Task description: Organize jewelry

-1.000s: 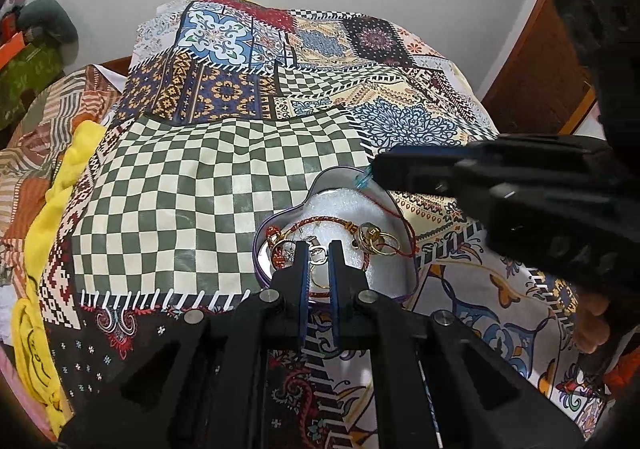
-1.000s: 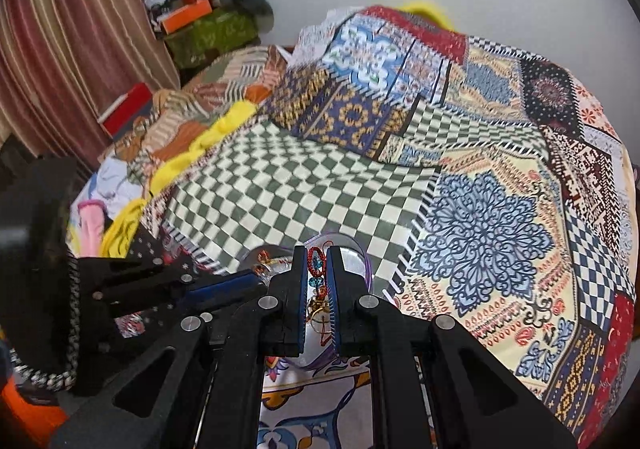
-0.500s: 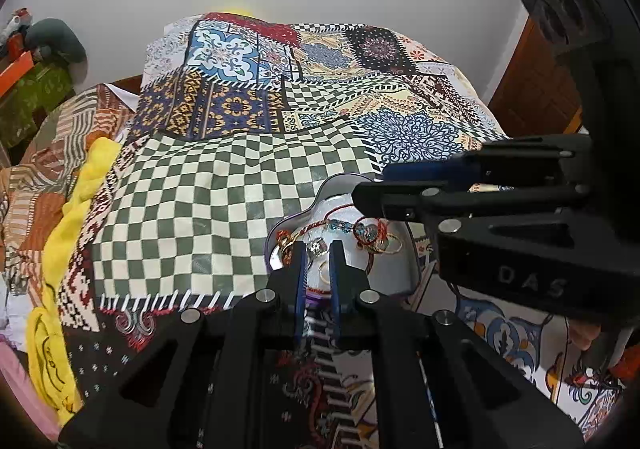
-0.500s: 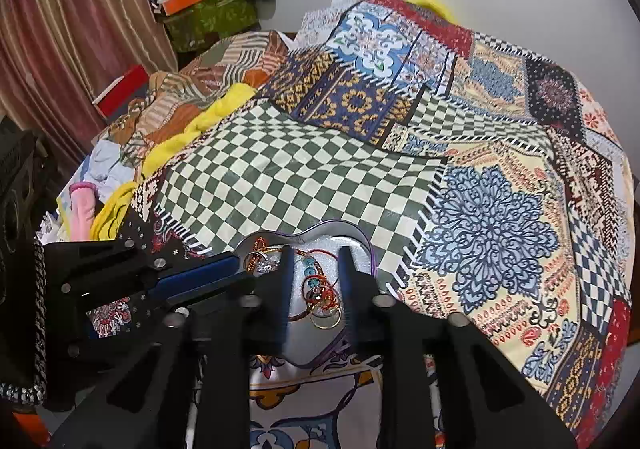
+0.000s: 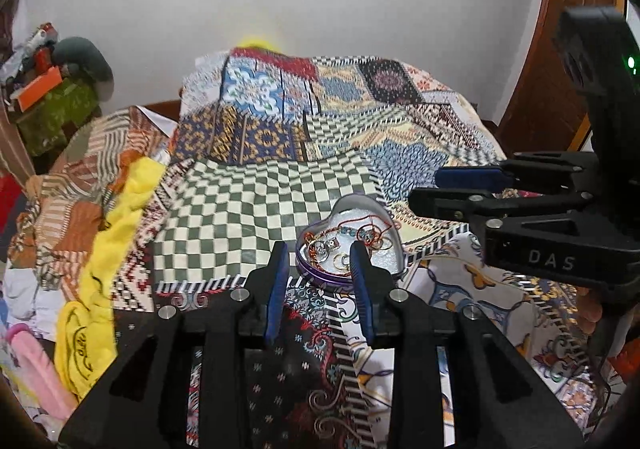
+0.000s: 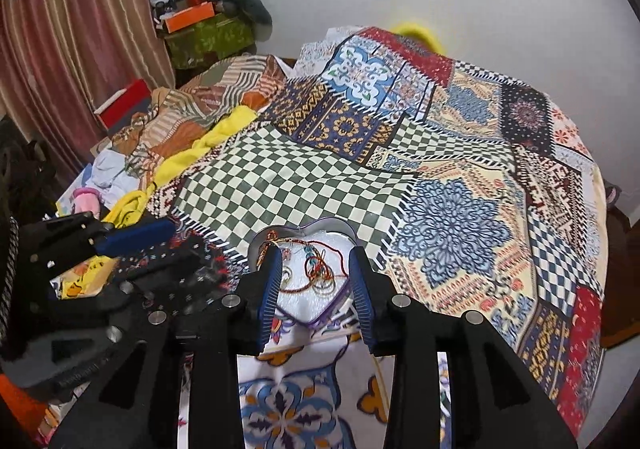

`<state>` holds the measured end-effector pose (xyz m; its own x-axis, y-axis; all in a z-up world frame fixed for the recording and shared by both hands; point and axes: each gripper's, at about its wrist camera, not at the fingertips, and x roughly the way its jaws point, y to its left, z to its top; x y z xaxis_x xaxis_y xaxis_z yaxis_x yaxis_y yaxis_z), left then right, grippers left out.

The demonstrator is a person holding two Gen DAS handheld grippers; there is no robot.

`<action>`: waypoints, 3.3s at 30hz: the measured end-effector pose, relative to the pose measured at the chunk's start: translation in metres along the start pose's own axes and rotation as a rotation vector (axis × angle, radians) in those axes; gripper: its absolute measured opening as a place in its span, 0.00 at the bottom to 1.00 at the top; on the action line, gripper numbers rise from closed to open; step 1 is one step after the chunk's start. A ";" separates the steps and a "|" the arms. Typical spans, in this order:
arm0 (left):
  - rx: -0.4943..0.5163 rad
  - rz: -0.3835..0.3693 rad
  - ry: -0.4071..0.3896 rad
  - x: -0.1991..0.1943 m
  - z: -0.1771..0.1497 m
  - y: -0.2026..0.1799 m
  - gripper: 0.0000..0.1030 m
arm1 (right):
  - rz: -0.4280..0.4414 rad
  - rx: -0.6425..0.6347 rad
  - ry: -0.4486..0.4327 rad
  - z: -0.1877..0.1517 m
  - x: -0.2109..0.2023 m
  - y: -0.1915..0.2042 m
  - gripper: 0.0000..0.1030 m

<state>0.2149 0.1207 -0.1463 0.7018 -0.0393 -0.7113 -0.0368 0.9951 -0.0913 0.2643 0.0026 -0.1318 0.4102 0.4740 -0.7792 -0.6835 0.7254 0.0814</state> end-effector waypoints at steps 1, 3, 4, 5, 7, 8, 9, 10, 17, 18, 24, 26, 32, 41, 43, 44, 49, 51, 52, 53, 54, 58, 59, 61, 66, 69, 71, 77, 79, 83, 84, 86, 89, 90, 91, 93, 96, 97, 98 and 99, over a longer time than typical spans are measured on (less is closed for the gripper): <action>-0.001 0.002 -0.016 -0.011 0.002 -0.001 0.29 | -0.004 0.003 -0.011 -0.001 -0.007 0.000 0.30; -0.006 0.001 -0.051 -0.031 0.005 -0.003 0.29 | -0.019 0.003 -0.050 -0.002 -0.027 0.003 0.30; -0.008 0.000 -0.068 -0.040 0.007 -0.004 0.29 | -0.028 0.001 -0.074 -0.003 -0.037 0.004 0.30; -0.008 0.000 -0.094 -0.053 0.009 -0.006 0.29 | -0.035 -0.001 -0.101 -0.003 -0.050 0.006 0.30; -0.006 0.001 -0.151 -0.078 0.014 -0.010 0.29 | -0.059 -0.008 -0.173 -0.005 -0.080 0.011 0.30; -0.004 0.003 -0.186 -0.092 0.016 -0.013 0.31 | -0.070 -0.012 -0.206 -0.006 -0.093 0.014 0.30; -0.003 0.003 -0.218 -0.105 0.018 -0.016 0.33 | -0.085 -0.017 -0.251 -0.007 -0.110 0.018 0.30; -0.002 0.004 -0.261 -0.122 0.019 -0.020 0.37 | -0.097 -0.020 -0.293 -0.009 -0.125 0.021 0.30; 0.019 0.011 -0.504 -0.210 0.013 -0.047 0.54 | -0.109 -0.006 -0.590 -0.035 -0.224 0.046 0.39; 0.022 0.013 -0.532 -0.220 0.011 -0.051 0.57 | -0.111 -0.003 -0.619 -0.039 -0.232 0.049 0.40; 0.033 0.064 -0.648 -0.257 -0.009 -0.069 0.89 | -0.167 0.010 -0.744 -0.066 -0.260 0.070 0.63; 0.027 0.092 -0.675 -0.264 -0.016 -0.072 0.98 | -0.178 0.039 -0.764 -0.073 -0.261 0.072 0.84; 0.004 0.110 -0.680 -0.262 -0.032 -0.074 0.99 | -0.233 0.097 -0.775 -0.084 -0.255 0.077 0.99; -0.009 0.128 -0.640 -0.252 -0.040 -0.068 0.99 | -0.257 0.114 -0.752 -0.094 -0.262 0.076 1.00; -0.012 0.125 -0.634 -0.251 -0.041 -0.067 0.99 | -0.266 0.109 -0.750 -0.099 -0.263 0.079 1.00; -0.013 0.125 -0.632 -0.250 -0.041 -0.067 0.99 | -0.268 0.106 -0.749 -0.100 -0.263 0.080 1.00; -0.014 0.119 -0.627 -0.249 -0.042 -0.067 0.99 | -0.256 0.104 -0.750 -0.104 -0.264 0.082 1.00; -0.013 0.119 -0.627 -0.249 -0.043 -0.067 0.99 | -0.257 0.102 -0.748 -0.106 -0.264 0.082 1.00; -0.013 0.118 -0.625 -0.249 -0.043 -0.067 0.99 | -0.256 0.101 -0.746 -0.106 -0.264 0.081 1.00; -0.011 0.117 -0.624 -0.249 -0.043 -0.067 0.99 | -0.256 0.100 -0.742 -0.106 -0.264 0.081 1.00; -0.009 0.117 -0.623 -0.250 -0.043 -0.067 0.99 | -0.256 0.100 -0.740 -0.106 -0.264 0.081 1.00; -0.003 0.118 -0.620 -0.250 -0.043 -0.068 0.99 | -0.249 0.101 -0.731 -0.107 -0.263 0.081 1.00; -0.002 0.120 -0.619 -0.250 -0.043 -0.068 0.99 | -0.249 0.101 -0.730 -0.107 -0.263 0.082 1.00; -0.002 0.121 -0.619 -0.250 -0.042 -0.070 0.99 | -0.248 0.100 -0.729 -0.107 -0.264 0.082 1.00; 0.002 0.114 -0.612 -0.248 -0.041 -0.071 0.99 | -0.242 0.102 -0.730 -0.107 -0.266 0.082 1.00; 0.007 0.120 -0.612 -0.248 -0.041 -0.072 0.99 | -0.237 0.104 -0.725 -0.107 -0.266 0.081 1.00; 0.009 0.121 -0.613 -0.248 -0.042 -0.072 0.99 | -0.237 0.103 -0.723 -0.107 -0.266 0.081 1.00; 0.011 0.121 -0.612 -0.248 -0.042 -0.073 0.99 | -0.236 0.106 -0.714 -0.107 -0.266 0.080 1.00; 0.009 0.118 -0.611 -0.248 -0.042 -0.072 0.99 | -0.236 0.108 -0.714 -0.106 -0.266 0.080 1.00; 0.006 0.112 -0.610 -0.247 -0.042 -0.071 0.99 | -0.233 0.112 -0.713 -0.107 -0.266 0.079 1.00; 0.007 0.110 -0.609 -0.247 -0.042 -0.071 0.99 | -0.234 0.113 -0.713 -0.107 -0.266 0.079 1.00; 0.013 0.106 -0.608 -0.247 -0.042 -0.072 0.99 | -0.235 0.115 -0.711 -0.107 -0.265 0.079 1.00; 0.019 0.105 -0.608 -0.247 -0.042 -0.073 0.99 | -0.233 0.120 -0.710 -0.106 -0.265 0.077 1.00; 0.021 0.104 -0.607 -0.246 -0.042 -0.073 0.99 | -0.232 0.122 -0.710 -0.106 -0.265 0.077 1.00; 0.023 0.102 -0.606 -0.246 -0.042 -0.073 0.99 | -0.233 0.123 -0.710 -0.107 -0.265 0.077 1.00; 0.025 0.097 -0.602 -0.246 -0.042 -0.073 0.99 | -0.232 0.126 -0.709 -0.107 -0.265 0.077 1.00; 0.024 0.097 -0.601 -0.247 -0.041 -0.073 0.99 | -0.230 0.129 -0.706 -0.106 -0.264 0.076 1.00; 0.022 0.095 -0.601 -0.247 -0.041 -0.073 0.99 | -0.231 0.129 -0.705 -0.106 -0.264 0.076 1.00; 0.021 0.093 -0.600 -0.247 -0.041 -0.073 0.99 | -0.232 0.129 -0.705 -0.106 -0.264 0.076 1.00; 0.019 0.091 -0.601 -0.247 -0.041 -0.072 0.99 | -0.232 0.129 -0.706 -0.106 -0.264 0.075 1.00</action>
<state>0.0153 0.0547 0.0073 0.9755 0.0979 -0.1971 -0.1062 0.9938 -0.0321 0.0402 -0.1210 0.0142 0.8542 0.4776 -0.2056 -0.4739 0.8778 0.0700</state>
